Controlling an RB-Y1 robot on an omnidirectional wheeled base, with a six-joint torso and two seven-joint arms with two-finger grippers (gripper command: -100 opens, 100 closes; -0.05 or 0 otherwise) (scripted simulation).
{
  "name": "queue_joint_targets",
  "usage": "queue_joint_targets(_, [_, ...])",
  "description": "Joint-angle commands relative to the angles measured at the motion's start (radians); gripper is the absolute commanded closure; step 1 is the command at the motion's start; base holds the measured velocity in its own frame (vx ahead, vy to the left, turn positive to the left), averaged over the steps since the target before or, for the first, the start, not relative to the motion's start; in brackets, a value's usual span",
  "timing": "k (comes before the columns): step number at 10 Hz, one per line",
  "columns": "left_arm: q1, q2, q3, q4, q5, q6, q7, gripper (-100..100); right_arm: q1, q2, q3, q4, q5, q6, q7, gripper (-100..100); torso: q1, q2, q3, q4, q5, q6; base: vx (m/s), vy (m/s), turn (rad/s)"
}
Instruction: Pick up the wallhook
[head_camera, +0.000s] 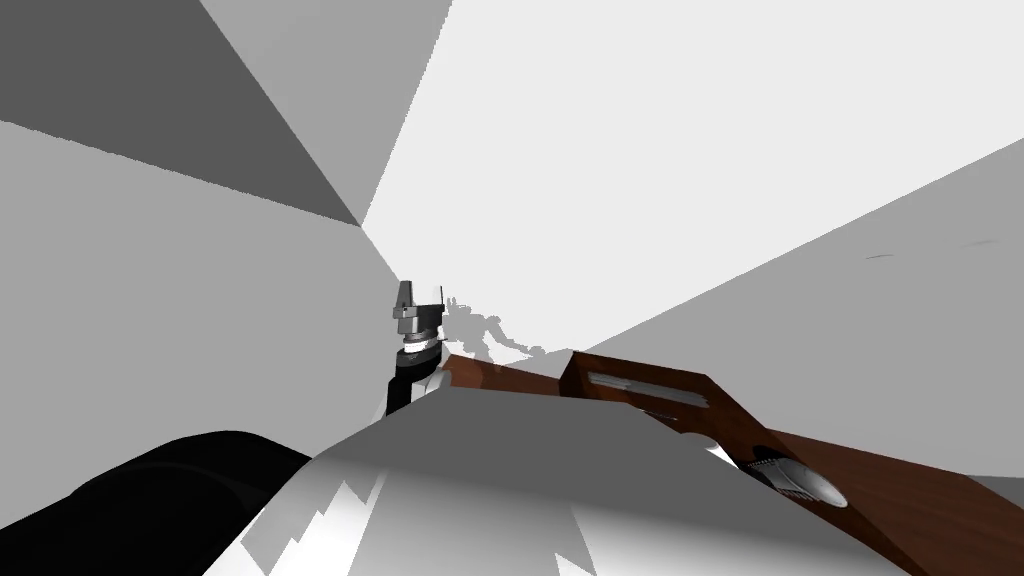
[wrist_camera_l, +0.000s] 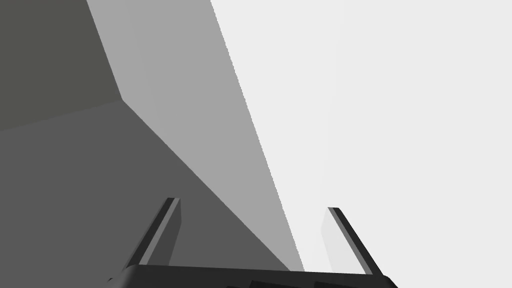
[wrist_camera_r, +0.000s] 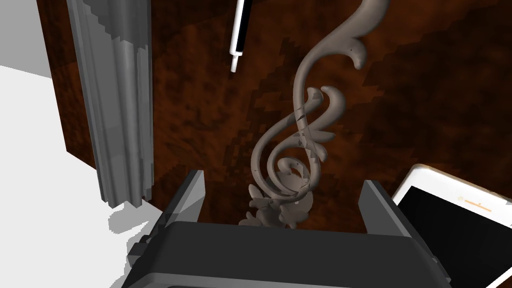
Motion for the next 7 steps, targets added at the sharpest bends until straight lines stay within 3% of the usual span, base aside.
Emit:
queue_joint_targets(1, [0.0,0.0,0.0,0.0,0.0,0.0,0.0,0,-0.008,0.027,-0.031,-0.007,0.032,0.02,0.05,-100,0.0,0.0,0.0,0.0,0.0,0.0,0.105,-0.024,-0.34])
queue_joint_targets(6, [0.0,0.0,0.0,0.0,0.0,0.0,0.0,0,-0.019,0.074,-0.083,-0.03,0.094,0.058,0.153,-100,0.0,0.0,0.0,0.0,0.0,0.001,0.105,-0.019,-0.204])
queue_joint_targets(7, [0.0,0.0,0.0,0.0,0.0,0.0,0.0,0,-0.024,0.098,-0.11,-0.041,0.125,0.076,0.195,-100,0.0,0.001,0.001,0.0,0.0,0.0,0.11,-0.013,-0.317])
